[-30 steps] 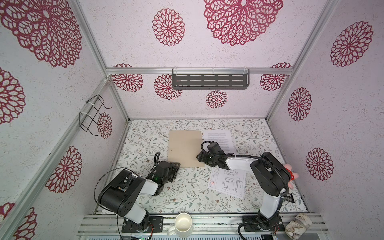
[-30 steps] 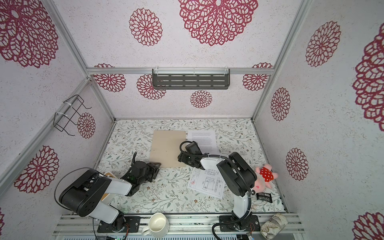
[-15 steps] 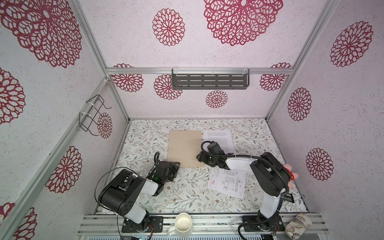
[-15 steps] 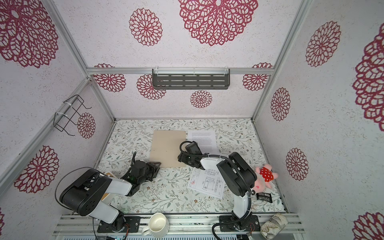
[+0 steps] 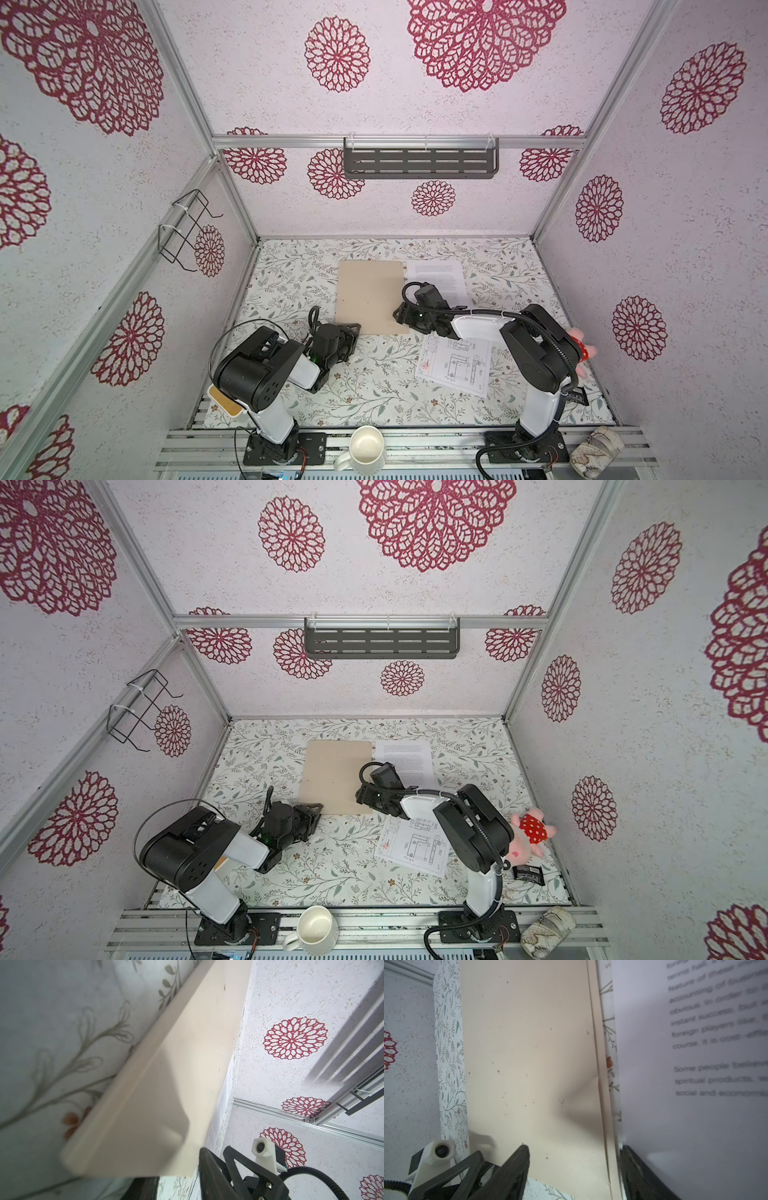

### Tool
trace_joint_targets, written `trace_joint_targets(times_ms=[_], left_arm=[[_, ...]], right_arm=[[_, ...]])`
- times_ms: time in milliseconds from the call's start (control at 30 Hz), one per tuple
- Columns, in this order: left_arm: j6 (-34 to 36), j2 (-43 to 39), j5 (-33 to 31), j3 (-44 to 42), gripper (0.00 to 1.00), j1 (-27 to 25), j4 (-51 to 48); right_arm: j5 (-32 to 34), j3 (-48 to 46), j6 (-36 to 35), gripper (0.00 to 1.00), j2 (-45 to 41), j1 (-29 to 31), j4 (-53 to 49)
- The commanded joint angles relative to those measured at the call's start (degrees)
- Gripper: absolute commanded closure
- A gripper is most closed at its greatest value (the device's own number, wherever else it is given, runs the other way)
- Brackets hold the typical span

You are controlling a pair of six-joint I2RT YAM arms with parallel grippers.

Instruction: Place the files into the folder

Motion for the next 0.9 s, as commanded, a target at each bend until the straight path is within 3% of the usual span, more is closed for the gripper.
trace_joint_targets(times_ms=[0, 300, 633, 867], left_arm=[[-0.5, 0.7, -1.6, -0.6, 0.66, -0.4, 3.1], [-1.2, 3.9, -1.9, -1.0, 0.79, -0.4, 9.7], [-4.1, 12.9, -2.3, -3.6, 0.99, -0.5, 27.2], [-3.5, 11.2, -3.1, -4.0, 1.00, -0.6, 27.2]], right_arm=[[0.2, -1.1, 0.4, 0.28, -0.3, 0.4, -2.2], [-0.1, -0.9, 0.5, 0.28, -0.6, 0.4, -1.5], [-1.0, -0.6, 0.6, 0.27, -2.7, 0.1, 0.1], [-1.4, -2.1, 0.8, 0.27, -4.7, -0.6, 1.9]])
